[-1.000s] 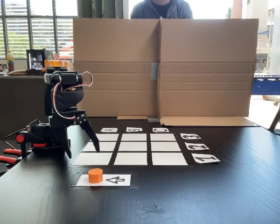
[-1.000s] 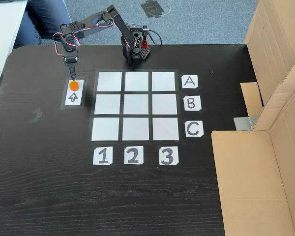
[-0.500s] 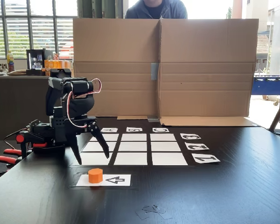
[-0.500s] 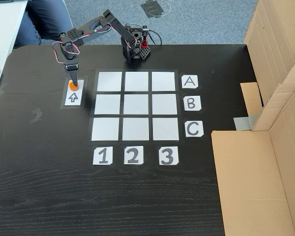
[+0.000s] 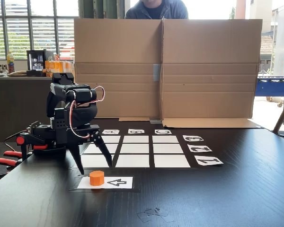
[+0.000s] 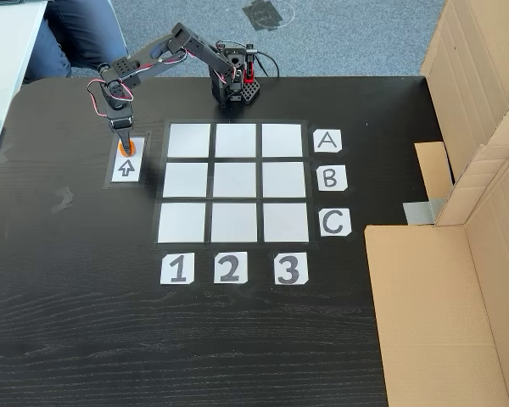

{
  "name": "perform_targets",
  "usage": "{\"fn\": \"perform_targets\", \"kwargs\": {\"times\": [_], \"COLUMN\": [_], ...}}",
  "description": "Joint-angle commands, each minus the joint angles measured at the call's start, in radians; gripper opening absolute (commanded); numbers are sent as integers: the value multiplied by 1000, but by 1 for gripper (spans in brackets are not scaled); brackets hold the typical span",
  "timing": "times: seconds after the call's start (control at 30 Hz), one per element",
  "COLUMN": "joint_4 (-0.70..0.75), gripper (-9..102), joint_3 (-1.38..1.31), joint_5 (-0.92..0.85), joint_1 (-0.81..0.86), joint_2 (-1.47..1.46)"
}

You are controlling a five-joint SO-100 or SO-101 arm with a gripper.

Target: Pick up the round, orange token and place it in the grid on square A1.

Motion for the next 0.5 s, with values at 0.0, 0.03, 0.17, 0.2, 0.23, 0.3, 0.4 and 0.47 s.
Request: {"fn": "perform_targets", "kwargs": {"times": [0.0,0.03,0.17,0.2,0.23,0.3,0.4,0.47], "joint_4": [-8,-8,-8,-8,-8,-9,-9,-9], "gripper": [31,31,31,31,31,31,31,31], "joint_3": [-48,-52,-63,-63,-63,-63,-67,-71], "joint_5": [9,8,6,5,5,5,3,3], "joint_1": [6,6,6,8,8,8,9,12], "joint_2": [-3,-9,-26,-29,-32,-40,-51,-57]}}
